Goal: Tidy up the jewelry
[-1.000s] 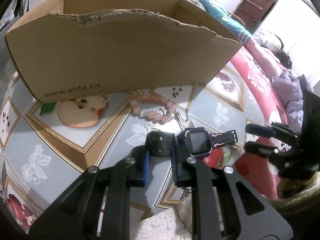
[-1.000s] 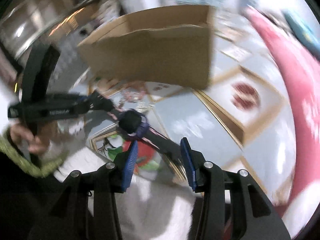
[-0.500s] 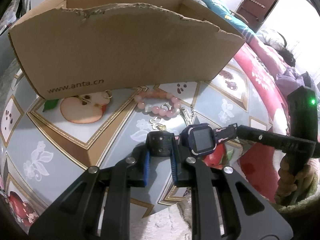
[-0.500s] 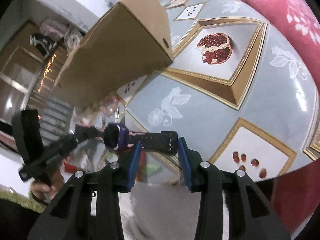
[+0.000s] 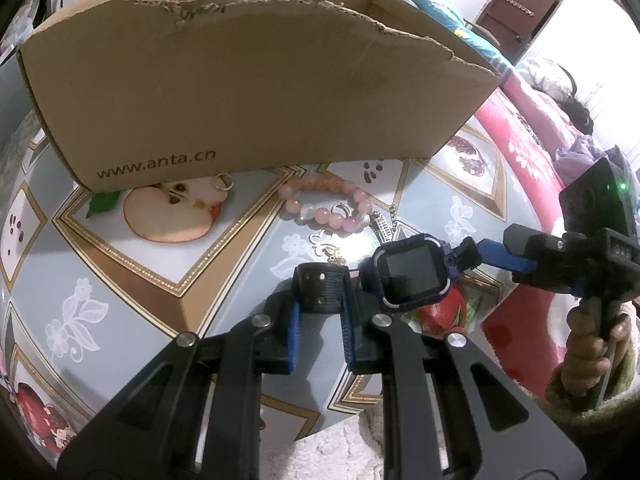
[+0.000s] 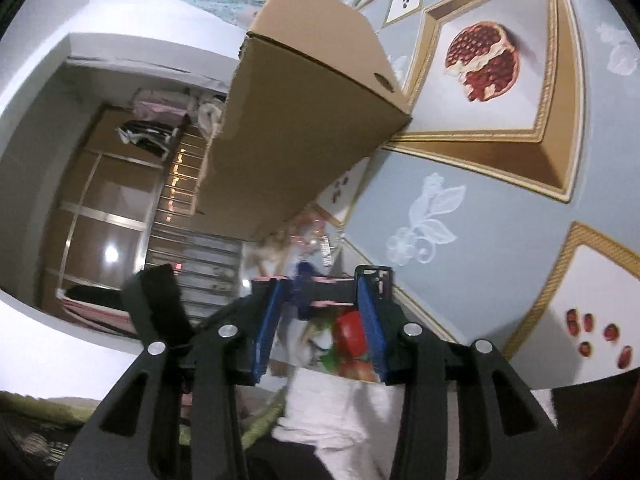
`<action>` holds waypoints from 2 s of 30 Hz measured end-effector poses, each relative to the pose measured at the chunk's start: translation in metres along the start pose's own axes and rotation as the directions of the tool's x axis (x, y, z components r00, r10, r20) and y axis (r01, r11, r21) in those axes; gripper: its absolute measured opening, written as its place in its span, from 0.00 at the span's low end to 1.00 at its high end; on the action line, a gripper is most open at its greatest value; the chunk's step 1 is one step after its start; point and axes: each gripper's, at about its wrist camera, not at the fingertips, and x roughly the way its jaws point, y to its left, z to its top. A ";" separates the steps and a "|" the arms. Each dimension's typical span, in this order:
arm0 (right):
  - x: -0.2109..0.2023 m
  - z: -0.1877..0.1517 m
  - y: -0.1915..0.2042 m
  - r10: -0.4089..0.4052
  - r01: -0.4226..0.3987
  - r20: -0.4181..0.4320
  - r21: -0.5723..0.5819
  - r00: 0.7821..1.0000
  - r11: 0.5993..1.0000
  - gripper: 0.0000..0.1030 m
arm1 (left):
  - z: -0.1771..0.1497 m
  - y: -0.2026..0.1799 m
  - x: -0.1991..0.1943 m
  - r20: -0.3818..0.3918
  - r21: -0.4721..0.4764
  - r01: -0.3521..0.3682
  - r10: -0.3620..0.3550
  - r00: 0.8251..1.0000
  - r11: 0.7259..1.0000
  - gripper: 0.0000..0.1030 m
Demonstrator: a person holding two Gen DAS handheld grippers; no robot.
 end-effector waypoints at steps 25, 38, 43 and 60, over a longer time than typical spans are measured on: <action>0.008 -0.008 0.035 -0.443 0.471 0.168 -0.201 0.881 0.859 0.06 | -0.001 -0.003 -0.011 0.039 0.016 0.015 -0.016 0.999 1.000 0.15; -0.039 0.001 0.101 -0.370 0.429 0.233 -0.303 0.899 0.851 0.05 | 0.012 -0.012 -0.064 0.122 0.036 0.095 -0.099 0.988 0.995 0.15; -0.048 0.031 0.146 -0.312 0.389 0.249 -0.385 0.917 0.837 0.05 | 0.042 -0.004 -0.108 0.185 0.026 0.144 -0.147 0.972 0.989 0.15; 0.065 0.200 0.167 -0.453 0.450 0.111 -0.464 0.884 0.763 0.05 | 0.207 0.046 -0.034 0.016 -0.054 0.033 -0.032 0.999 0.998 0.15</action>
